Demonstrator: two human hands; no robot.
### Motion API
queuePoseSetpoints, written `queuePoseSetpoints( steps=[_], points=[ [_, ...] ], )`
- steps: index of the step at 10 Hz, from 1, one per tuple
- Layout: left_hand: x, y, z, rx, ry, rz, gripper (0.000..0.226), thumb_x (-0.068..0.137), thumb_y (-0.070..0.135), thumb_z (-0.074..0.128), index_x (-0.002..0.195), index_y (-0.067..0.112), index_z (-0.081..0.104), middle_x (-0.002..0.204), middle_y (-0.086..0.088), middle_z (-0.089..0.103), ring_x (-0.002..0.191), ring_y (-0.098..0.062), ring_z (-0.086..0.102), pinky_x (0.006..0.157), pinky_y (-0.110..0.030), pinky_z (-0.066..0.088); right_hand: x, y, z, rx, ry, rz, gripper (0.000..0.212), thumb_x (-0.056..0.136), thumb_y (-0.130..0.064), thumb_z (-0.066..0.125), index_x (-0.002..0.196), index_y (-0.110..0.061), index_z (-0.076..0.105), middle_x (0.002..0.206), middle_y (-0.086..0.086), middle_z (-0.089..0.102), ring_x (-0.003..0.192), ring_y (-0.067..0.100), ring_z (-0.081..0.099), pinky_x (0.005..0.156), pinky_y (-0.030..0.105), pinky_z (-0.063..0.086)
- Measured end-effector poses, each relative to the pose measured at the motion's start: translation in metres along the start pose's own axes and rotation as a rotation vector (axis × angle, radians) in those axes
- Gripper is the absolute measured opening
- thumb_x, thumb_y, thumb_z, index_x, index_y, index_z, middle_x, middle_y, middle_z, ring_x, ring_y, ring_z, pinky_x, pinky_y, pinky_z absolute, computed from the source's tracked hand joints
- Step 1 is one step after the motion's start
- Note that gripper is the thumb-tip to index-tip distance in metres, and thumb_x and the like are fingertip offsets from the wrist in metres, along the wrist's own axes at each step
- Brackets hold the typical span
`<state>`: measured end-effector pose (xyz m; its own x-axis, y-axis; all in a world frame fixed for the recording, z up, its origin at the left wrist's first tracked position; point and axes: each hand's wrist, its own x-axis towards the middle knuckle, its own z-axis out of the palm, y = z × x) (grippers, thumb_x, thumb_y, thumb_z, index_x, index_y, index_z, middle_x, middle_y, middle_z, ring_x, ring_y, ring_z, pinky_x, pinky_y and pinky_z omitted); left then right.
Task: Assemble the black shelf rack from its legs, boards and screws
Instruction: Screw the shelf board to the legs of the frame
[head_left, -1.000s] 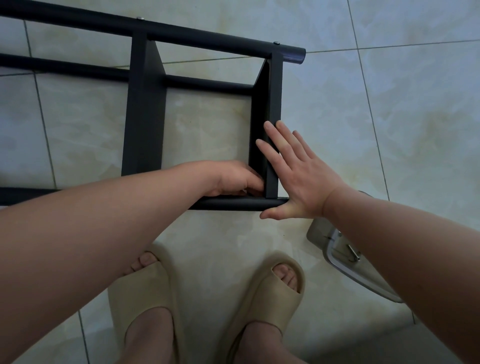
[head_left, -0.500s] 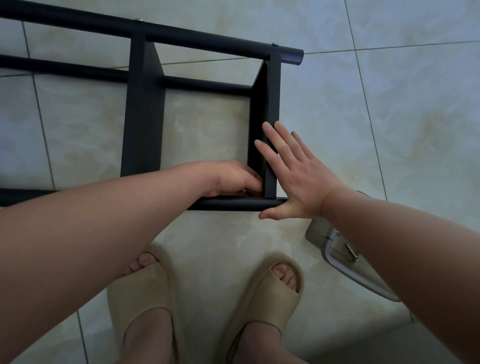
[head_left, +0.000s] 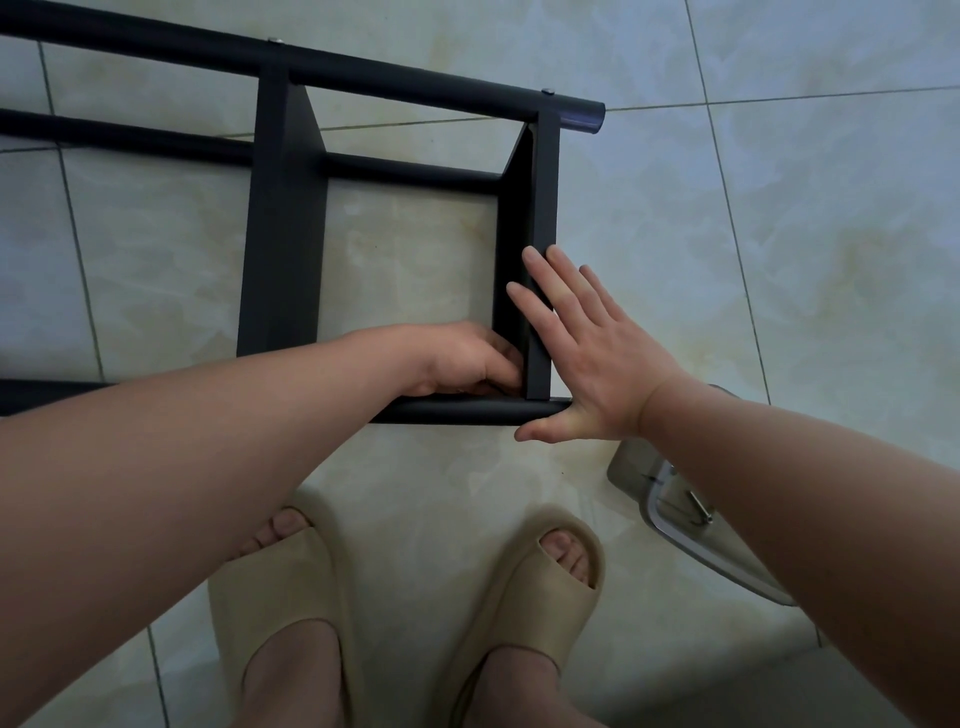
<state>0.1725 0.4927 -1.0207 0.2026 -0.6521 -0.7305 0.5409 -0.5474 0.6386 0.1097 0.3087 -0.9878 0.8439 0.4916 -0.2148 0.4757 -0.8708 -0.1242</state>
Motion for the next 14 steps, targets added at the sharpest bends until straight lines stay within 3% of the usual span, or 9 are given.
queuePoseSetpoints(
  steps=[2, 4, 6, 7, 9, 10, 11, 13, 14],
  points=[
    [0.0012, -0.0003, -0.0023, -0.141, -0.023, -0.001, 0.021, 0.088, -0.010, 0.055, 0.092, 0.008, 0.064, 0.069, 0.000, 0.069, 0.061, -0.010, 0.068, 0.056, -0.017, 0.050, 0.0002, 0.0005, 0.0001, -0.007, 0.001, 0.001, 0.125, 0.076, -0.094, 0.036, 0.160, -0.003, 0.017, 0.168, 0.021, 0.004, 0.156, 0.039, 0.000, 0.123, 0.060, 0.017],
    [0.0001, 0.0005, 0.0010, -0.010, 0.011, -0.021, 0.023, 0.088, 0.003, 0.062, 0.107, -0.009, 0.065, 0.088, -0.015, 0.066, 0.080, -0.024, 0.063, 0.076, -0.032, 0.051, 0.0006, 0.0003, 0.0009, 0.002, 0.009, -0.002, 0.125, 0.076, -0.093, 0.038, 0.160, -0.002, 0.018, 0.168, 0.022, 0.005, 0.155, 0.040, 0.002, 0.121, 0.061, 0.019],
    [0.0018, -0.0010, -0.0013, -0.089, -0.003, -0.012, 0.014, 0.087, -0.007, 0.058, 0.090, 0.005, 0.066, 0.077, -0.007, 0.068, 0.069, -0.017, 0.066, 0.062, -0.020, 0.053, 0.0004, 0.0005, 0.0014, 0.006, 0.015, -0.001, 0.125, 0.075, -0.093, 0.037, 0.159, -0.002, 0.019, 0.168, 0.022, 0.006, 0.156, 0.040, 0.001, 0.122, 0.061, 0.019],
    [0.0027, -0.0008, -0.0015, -0.129, 0.012, -0.014, 0.019, 0.088, -0.006, 0.058, 0.085, 0.010, 0.066, 0.076, -0.003, 0.071, 0.072, -0.016, 0.068, 0.066, -0.021, 0.055, 0.0004, 0.0008, 0.0009, -0.002, 0.011, 0.001, 0.125, 0.076, -0.094, 0.036, 0.160, -0.002, 0.018, 0.168, 0.021, 0.004, 0.156, 0.039, 0.000, 0.122, 0.061, 0.018],
    [0.0004, -0.0003, 0.0010, -0.006, 0.020, -0.028, 0.026, 0.088, 0.003, 0.062, 0.108, -0.012, 0.064, 0.085, -0.014, 0.066, 0.076, -0.023, 0.063, 0.070, -0.028, 0.050, 0.0003, -0.0001, 0.0003, 0.002, 0.002, 0.003, 0.126, 0.075, -0.093, 0.038, 0.160, -0.002, 0.018, 0.168, 0.021, 0.004, 0.156, 0.040, 0.001, 0.122, 0.060, 0.018],
    [0.0006, -0.0012, -0.0009, -0.040, 0.007, -0.020, 0.011, 0.087, -0.002, 0.061, 0.095, -0.005, 0.069, 0.073, -0.008, 0.068, 0.065, -0.017, 0.065, 0.061, -0.021, 0.051, 0.0003, -0.0002, 0.0002, 0.001, 0.007, 0.001, 0.126, 0.075, -0.093, 0.038, 0.160, -0.003, 0.018, 0.168, 0.021, 0.005, 0.156, 0.040, 0.001, 0.122, 0.060, 0.019],
    [0.0016, -0.0016, -0.0020, -0.094, -0.006, -0.014, 0.018, 0.087, -0.006, 0.060, 0.084, 0.009, 0.070, 0.068, -0.001, 0.070, 0.060, -0.011, 0.067, 0.058, -0.018, 0.051, 0.0004, -0.0006, 0.0002, -0.002, -0.001, 0.004, 0.126, 0.075, -0.093, 0.038, 0.160, -0.003, 0.018, 0.168, 0.021, 0.005, 0.156, 0.039, 0.001, 0.122, 0.060, 0.019],
    [-0.0003, -0.0003, 0.0001, -0.044, -0.001, -0.016, 0.019, 0.088, 0.004, 0.063, 0.104, -0.005, 0.069, 0.081, -0.010, 0.071, 0.073, -0.018, 0.068, 0.068, -0.024, 0.055, 0.0002, -0.0004, 0.0001, -0.010, 0.000, 0.004, 0.125, 0.075, -0.093, 0.038, 0.160, -0.003, 0.018, 0.168, 0.021, 0.004, 0.156, 0.039, 0.000, 0.122, 0.060, 0.018],
    [0.0003, -0.0011, -0.0009, -0.045, -0.010, -0.017, 0.008, 0.088, -0.001, 0.062, 0.086, 0.004, 0.068, 0.066, -0.002, 0.068, 0.061, -0.014, 0.065, 0.055, -0.017, 0.050, 0.0003, -0.0003, 0.0007, -0.011, -0.001, 0.003, 0.125, 0.075, -0.093, 0.038, 0.160, -0.003, 0.017, 0.168, 0.021, 0.004, 0.156, 0.039, 0.000, 0.122, 0.060, 0.019]
  ],
)
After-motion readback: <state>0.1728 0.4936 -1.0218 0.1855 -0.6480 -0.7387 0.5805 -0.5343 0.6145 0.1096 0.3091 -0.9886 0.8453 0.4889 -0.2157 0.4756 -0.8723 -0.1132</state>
